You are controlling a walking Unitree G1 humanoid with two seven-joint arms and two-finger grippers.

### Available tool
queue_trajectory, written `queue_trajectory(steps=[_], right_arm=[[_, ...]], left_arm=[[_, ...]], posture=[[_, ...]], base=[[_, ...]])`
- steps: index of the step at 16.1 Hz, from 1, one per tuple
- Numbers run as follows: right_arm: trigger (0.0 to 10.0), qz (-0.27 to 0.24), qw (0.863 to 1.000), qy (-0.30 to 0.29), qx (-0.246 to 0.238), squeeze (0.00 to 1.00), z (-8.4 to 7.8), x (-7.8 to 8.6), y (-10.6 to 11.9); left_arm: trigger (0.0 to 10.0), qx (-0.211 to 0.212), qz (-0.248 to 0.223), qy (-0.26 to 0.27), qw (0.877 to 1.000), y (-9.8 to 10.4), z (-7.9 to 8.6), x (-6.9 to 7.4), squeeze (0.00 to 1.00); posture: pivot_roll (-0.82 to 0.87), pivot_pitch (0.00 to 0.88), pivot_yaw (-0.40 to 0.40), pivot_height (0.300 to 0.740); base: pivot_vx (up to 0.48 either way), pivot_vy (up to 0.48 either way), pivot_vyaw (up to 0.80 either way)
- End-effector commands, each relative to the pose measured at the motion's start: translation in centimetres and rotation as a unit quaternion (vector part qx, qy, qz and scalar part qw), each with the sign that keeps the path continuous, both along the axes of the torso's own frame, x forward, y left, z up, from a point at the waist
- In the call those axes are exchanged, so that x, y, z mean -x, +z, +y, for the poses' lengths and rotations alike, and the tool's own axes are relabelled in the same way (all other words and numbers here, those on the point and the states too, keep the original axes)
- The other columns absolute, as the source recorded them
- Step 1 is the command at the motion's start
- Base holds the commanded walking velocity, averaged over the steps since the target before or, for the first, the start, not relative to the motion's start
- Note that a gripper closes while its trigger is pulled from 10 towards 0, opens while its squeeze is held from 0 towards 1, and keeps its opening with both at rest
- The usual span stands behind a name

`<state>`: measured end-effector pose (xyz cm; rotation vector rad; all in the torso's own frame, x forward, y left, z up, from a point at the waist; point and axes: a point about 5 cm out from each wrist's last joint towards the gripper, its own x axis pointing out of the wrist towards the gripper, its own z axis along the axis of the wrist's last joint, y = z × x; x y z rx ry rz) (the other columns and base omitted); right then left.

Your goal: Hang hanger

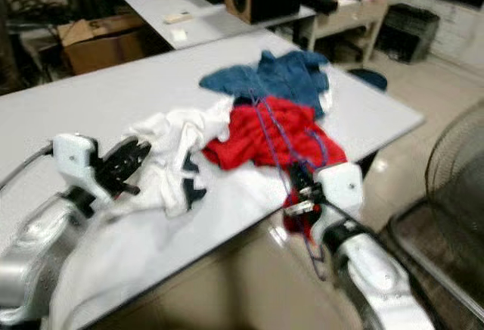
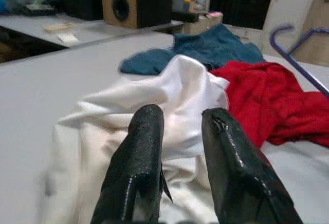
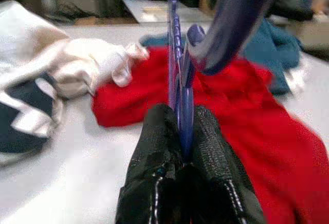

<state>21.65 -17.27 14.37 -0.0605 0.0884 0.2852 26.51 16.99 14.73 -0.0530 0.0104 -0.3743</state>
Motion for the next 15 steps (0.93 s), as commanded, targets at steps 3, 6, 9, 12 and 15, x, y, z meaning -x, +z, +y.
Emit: queue_trajectory(steps=[3,6,9,12,15], right_arm=[[10.0,-0.014,1.0,0.008,-0.023,0.0,-0.1,-0.1,0.7],[10.0,-0.016,0.999,0.002,-0.031,0.0,-1.0,-0.2,1.0],[10.0,-0.004,0.999,0.014,-0.041,0.0,-1.9,0.2,1.1],[10.0,0.005,0.999,0.028,-0.028,0.0,-2.3,0.6,1.1],[10.0,0.014,0.999,0.027,-0.023,0.0,-2.6,1.1,0.9]], left_arm=[[10.0,-0.03,-0.001,0.032,0.999,-0.3,0.0,-0.7,0.0],[10.0,-0.027,0.029,0.0,0.999,-1.3,-1.1,-0.6,0.0],[10.0,-0.023,0.039,-0.027,0.999,-2.0,-1.4,-1.4,1.0],[10.0,-0.065,0.051,-0.047,0.995,-3.0,-1.7,-1.9,1.0],[10.0,-0.082,0.079,-0.1,0.988,-4.1,-2.3,-1.3,1.0]], posture=[[-0.02,0.01,0.05,0.74],[-0.04,0.006,0.05,0.74],[-0.06,0.0,0.047,0.74],[-0.08,0.0,0.05,0.74],[-0.11,0.0,0.047,0.74]], base=[[0.0,-0.453,0.0],[0.0,-0.151,0.0],[0.0,0.0,0.0],[0.0,0.0,0.0],[0.0,0.0,0.0]])
